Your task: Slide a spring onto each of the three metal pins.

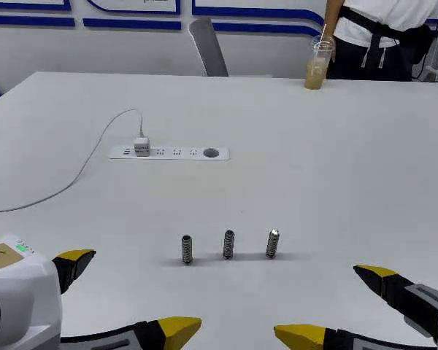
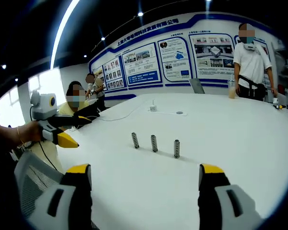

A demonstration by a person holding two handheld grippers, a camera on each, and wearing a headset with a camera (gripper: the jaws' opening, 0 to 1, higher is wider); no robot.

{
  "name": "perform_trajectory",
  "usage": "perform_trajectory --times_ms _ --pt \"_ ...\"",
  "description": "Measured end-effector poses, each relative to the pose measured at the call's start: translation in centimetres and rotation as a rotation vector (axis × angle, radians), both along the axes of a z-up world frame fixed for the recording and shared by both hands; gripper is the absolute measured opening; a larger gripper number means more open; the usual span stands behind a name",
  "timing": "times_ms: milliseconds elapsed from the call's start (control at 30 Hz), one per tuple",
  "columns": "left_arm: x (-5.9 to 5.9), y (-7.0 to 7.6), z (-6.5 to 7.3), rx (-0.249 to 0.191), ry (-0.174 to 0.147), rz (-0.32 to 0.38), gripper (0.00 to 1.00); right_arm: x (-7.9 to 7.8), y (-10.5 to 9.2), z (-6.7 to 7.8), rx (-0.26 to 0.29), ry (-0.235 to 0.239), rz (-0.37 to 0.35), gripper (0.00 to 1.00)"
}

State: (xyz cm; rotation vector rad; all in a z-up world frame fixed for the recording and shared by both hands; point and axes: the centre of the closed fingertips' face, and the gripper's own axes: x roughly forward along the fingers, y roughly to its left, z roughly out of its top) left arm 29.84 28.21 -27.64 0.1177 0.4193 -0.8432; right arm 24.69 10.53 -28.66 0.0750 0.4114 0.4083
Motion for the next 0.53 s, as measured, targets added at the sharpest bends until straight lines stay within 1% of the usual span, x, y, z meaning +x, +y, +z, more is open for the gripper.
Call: perform_trajectory --times_ms 100,367,533 --pt "0.01 0.02 -0.04 0.003 0.0 0.0 1.0 -0.02 -0.1 -0.16 -0.009 0.006 0.001 0.94" --pt "-0.05 0.11 -0.11 0.006 0.002 0.0 1.0 -0.06 -0.14 -0.27 -0.001 0.01 -0.006 0.94" --pt "-0.06 0.12 -0.14 0.008 0.002 0.0 1.0 -0.18 -0.07 -0.47 -0.009 0.011 -0.005 0.94"
